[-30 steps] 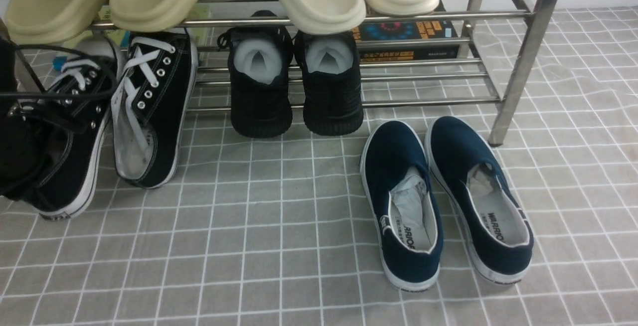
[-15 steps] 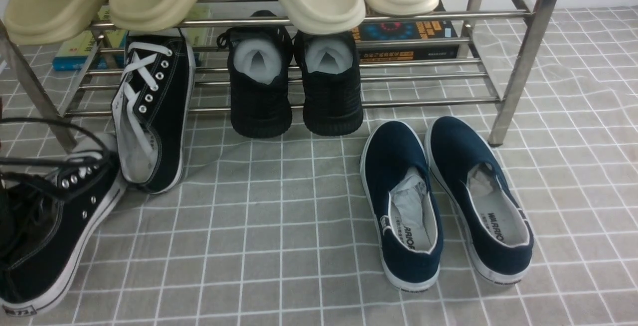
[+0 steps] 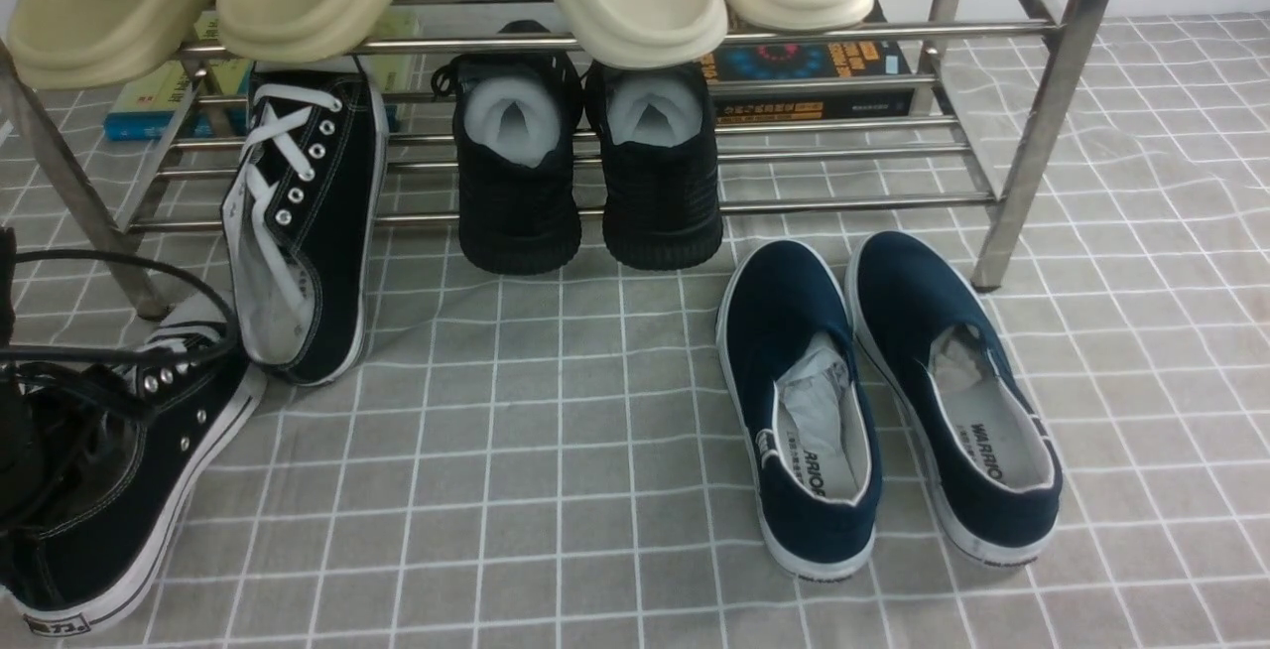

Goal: Take the shoes off the shelf with your hand from the grey coffee tablecloth.
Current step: 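Set the held shoe down on the floor in front of the rack with the left gripper, then grasp the leftmost shoe on the bottom shelf of the shoe rack with the left gripper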

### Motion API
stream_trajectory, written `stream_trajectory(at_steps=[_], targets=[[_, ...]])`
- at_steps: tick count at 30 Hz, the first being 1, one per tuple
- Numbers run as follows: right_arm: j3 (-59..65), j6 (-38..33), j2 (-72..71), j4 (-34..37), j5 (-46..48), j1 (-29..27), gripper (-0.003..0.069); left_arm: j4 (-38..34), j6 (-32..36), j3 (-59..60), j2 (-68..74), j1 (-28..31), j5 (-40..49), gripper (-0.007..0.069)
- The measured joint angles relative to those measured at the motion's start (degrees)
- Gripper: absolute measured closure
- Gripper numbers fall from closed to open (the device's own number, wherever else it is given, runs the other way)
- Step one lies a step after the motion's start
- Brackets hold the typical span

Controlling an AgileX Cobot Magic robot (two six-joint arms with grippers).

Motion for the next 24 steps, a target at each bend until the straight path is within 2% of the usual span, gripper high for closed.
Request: stream_trajectory(at_steps=[1,2,3,7,9,11,12,13,18,24], targets=[[0.00,0.00,0.00,0.00,0.00,0.00,0.0420,0.12,2.26,-0.24,0.00,0.00,0.07,0.0368],[0.00,0.00,0.00,0.00,0.00,0.00,0.0420,0.12,2.26,-0.33,0.00,0.00,0.07,0.0361],[0.00,0.00,0.00,0.00,0.00,0.00,0.0420,0.68,4.58,-1.36,0.00,0.00,0.28,0.0302],[0.00,0.00,0.00,0.00,0.00,0.00,0.0420,2.43,9.95,-6.50,0.00,0.00,2.57,0.0201],[0.00,0.00,0.00,0.00,0.00,0.00,0.0420,2.79,12.31,-8.87,0.00,0.00,2.95,0.0189],[0.00,0.00,0.00,0.00,0.00,0.00,0.0420,2.36,17.38,-13.67,0.00,0.00,1.95,0.0182],[0.00,0.00,0.00,0.00,0.00,0.00,0.0420,2.24,17.38,-13.95,0.00,0.00,1.73,0.0182],[0.00,0.00,0.00,0.00,0.00,0.00,0.0420,0.66,21.27,-15.67,0.00,0.00,-0.94,0.0182],[0.00,0.00,0.00,0.00,0.00,0.00,0.0420,-7.07,30.44,-16.12,1.37,0.00,-11.88,0.0182],[0.00,0.00,0.00,0.00,0.00,0.00,0.0420,-14.05,38.68,-16.12,7.96,0.00,-20.60,0.0182]])
